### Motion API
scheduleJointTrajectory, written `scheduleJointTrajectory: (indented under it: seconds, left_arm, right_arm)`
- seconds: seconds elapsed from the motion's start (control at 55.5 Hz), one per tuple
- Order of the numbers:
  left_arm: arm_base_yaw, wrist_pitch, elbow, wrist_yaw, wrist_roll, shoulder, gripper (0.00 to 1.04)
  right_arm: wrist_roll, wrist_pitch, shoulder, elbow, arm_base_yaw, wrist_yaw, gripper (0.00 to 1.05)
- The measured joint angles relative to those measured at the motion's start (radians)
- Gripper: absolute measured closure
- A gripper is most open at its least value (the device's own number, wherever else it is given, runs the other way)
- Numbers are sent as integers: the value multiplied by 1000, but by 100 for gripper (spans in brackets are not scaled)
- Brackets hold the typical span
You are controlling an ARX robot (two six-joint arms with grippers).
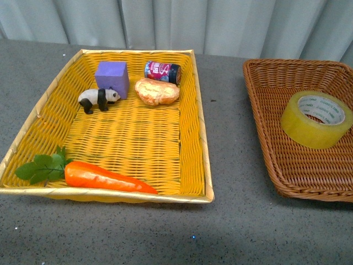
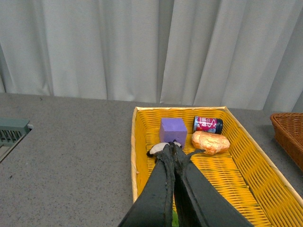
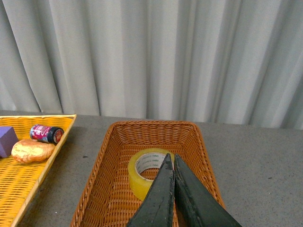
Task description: Move tape to another basket
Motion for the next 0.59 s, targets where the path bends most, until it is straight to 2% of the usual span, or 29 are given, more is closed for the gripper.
scheduleJointTrajectory:
  seconds: [0.18,0.252,0.288,0.343,0.541,0.595]
  left_arm:
    - [0,-44,0,0,0,-43,101]
    - [0,-72,0,0,0,-72,101]
    - [0,-151,0,-1,0,-126,101]
    - [0,-219,0,-1,0,-187,101]
    - [0,-231,0,0,0,-224,101]
    - [0,-231,0,0,0,-224,91]
  right_arm:
    - [0,-41,-41,0,0,0,104]
    - [0,-156,-127,1,0,-1,104]
    - [0,-206,-173,1,0,-1,104]
    - [0,-213,-206,1,0,0,104]
    - [0,-218,-211,1,0,-1,104]
    - [0,-218,-212,1,0,-1,98]
